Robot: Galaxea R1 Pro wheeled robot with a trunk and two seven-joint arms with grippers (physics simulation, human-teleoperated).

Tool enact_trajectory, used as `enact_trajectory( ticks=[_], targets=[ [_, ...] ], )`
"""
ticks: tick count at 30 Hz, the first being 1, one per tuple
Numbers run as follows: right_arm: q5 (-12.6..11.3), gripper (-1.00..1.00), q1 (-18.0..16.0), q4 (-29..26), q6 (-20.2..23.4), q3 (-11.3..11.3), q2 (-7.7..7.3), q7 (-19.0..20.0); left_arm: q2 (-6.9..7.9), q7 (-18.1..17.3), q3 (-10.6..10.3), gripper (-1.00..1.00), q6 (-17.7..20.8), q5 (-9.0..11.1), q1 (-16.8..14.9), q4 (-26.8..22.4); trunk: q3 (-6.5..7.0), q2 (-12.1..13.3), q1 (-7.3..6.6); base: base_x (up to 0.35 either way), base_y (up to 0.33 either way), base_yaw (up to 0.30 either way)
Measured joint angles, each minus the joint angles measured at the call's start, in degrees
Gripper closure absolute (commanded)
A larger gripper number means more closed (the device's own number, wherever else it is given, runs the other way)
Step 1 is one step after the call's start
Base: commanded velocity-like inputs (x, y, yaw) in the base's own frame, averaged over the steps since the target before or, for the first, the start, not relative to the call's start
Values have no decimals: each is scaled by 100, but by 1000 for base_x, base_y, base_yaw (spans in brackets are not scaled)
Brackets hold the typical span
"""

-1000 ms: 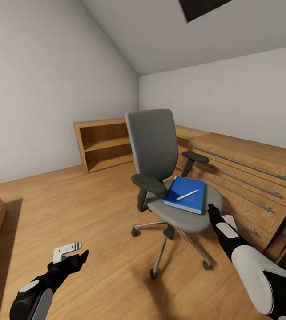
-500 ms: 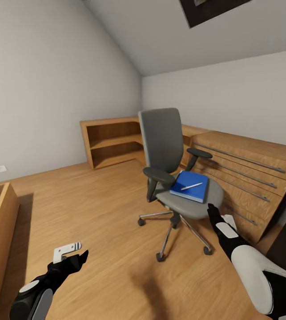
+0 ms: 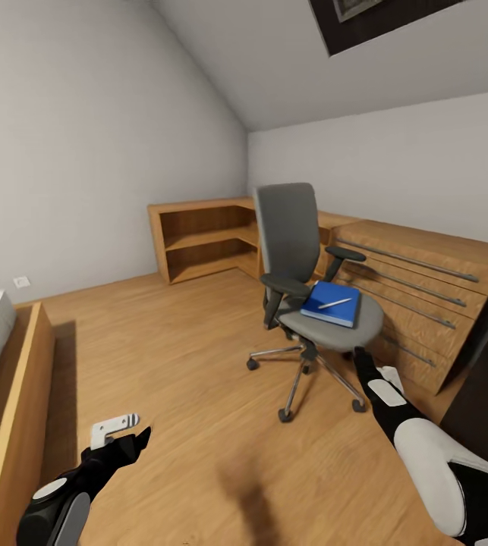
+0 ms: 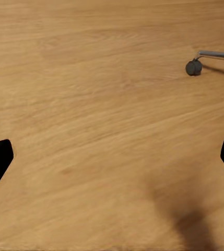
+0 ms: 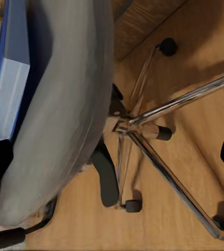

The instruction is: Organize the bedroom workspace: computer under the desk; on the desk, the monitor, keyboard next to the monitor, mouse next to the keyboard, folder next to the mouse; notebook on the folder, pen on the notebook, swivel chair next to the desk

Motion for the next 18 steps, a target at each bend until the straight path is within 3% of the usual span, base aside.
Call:
enact_trajectory(
  ticks=[10, 15, 18],
  targets=[
    [0, -100, 0, 1, -1, -2, 98, 0, 0, 0, 0, -100, 0, -1, 0, 1, 0, 0, 0, -267, 70, 0],
    [24, -100, 0, 2, -7, -1, 210, 0, -3, -1, 0, -100, 0, 0, 0, 1, 0, 0, -2, -100, 8, 0],
    [118, -100, 18, -24, -1, 7, 307, 87, -99, 9, 15, -100, 2, -5, 0, -22, 0, 0, -3, 0, 0, 0]
  ],
)
